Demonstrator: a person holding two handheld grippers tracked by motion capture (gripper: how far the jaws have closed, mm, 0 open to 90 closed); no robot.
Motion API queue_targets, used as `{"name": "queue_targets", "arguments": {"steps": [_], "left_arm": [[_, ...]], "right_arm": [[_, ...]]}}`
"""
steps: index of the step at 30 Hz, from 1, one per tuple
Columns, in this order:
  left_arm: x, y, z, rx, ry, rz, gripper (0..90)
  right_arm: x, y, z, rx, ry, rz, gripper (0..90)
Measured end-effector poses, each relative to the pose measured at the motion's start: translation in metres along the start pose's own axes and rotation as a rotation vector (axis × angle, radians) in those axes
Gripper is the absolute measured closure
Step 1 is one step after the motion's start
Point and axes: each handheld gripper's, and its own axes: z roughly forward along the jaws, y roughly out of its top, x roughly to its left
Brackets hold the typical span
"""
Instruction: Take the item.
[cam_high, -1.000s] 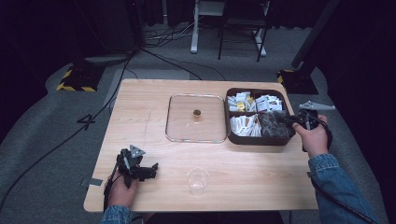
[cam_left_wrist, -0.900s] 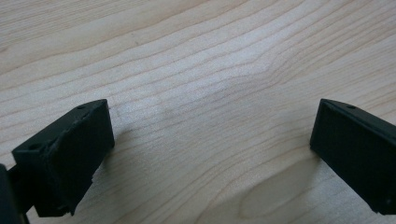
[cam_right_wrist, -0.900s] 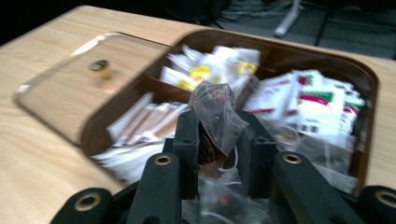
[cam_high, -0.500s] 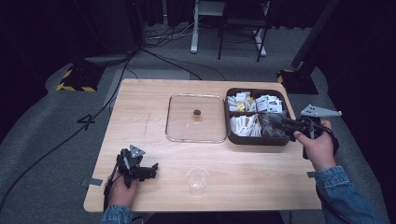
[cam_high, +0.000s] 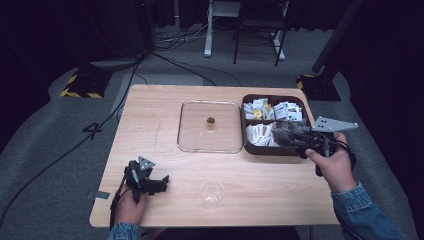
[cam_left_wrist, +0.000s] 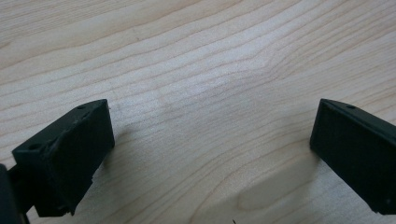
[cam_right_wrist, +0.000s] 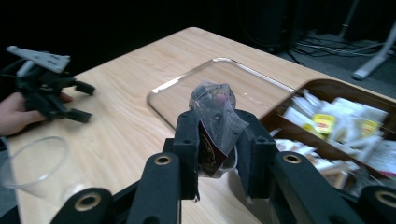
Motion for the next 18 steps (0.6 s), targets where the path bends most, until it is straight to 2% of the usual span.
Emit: {"name": "queue_targets", "arguments": {"steps": [4,9,18], "left_arm": [[0.0,0.0,0.0,0.002,0.001,0.0,0.1],[0.0,0.0,0.0,0.001,0.001,0.001,0.0],[0.001,0.001,0.0,0.001,-0.002,0.005,0.0]], "right_arm": [[0.015,0.006,0.005,-0.008,0.05,-0.018,72.1],[0.031,0.006,0.01,-0.028,0.115,-0.01,72.1],[0.067,0.008,0.024,-0.021,0.197,-0.058,72.1]]}}
